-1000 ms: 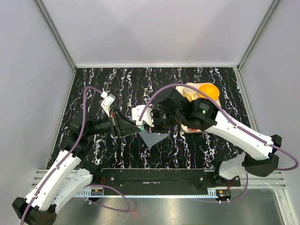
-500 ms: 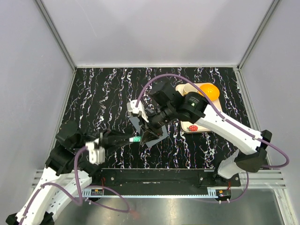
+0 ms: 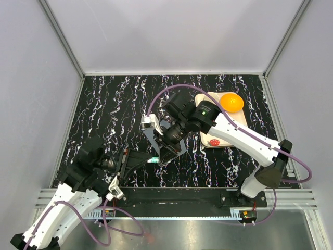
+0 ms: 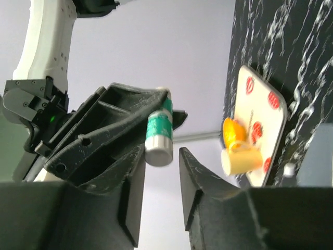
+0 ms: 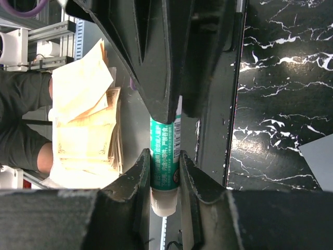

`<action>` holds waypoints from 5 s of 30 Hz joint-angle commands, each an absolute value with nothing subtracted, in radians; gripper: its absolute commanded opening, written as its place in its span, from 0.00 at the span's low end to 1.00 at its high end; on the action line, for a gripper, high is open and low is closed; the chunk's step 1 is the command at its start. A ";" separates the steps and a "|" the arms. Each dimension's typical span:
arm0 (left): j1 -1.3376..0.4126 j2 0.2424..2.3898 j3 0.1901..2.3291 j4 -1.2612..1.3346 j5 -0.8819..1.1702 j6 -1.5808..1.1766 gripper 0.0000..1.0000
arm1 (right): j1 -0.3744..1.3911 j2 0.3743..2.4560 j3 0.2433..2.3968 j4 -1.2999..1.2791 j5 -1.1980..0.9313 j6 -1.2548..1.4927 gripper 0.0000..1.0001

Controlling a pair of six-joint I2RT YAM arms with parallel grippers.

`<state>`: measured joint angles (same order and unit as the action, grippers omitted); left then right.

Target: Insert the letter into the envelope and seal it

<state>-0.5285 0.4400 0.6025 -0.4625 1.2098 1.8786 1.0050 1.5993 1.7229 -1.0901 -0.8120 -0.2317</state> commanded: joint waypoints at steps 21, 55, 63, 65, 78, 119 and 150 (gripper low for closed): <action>-0.506 0.595 0.781 -0.055 0.949 -0.604 0.63 | 1.084 1.419 1.829 -0.973 -0.325 -0.587 0.00; -0.522 0.577 0.926 -0.188 0.980 0.071 0.00 | 1.175 1.425 1.746 -0.985 -0.285 -0.594 0.00; -0.523 0.395 0.847 -0.367 1.103 1.151 0.04 | 1.163 1.463 1.752 -1.012 -0.460 -0.468 0.00; -0.525 0.374 0.818 -0.400 1.111 1.254 0.11 | 1.157 1.470 1.755 -1.020 -0.508 -0.439 0.00; -0.525 0.433 0.877 -0.491 1.180 1.362 0.48 | 1.132 1.499 1.772 -1.017 -0.604 -0.385 0.00; -0.551 0.601 0.920 -0.638 1.174 1.435 0.12 | 1.035 1.608 1.825 -0.914 -0.784 -0.199 0.00; -0.554 0.632 0.859 -0.376 1.186 1.060 0.35 | 0.942 1.574 1.784 -0.999 -0.931 -0.213 0.00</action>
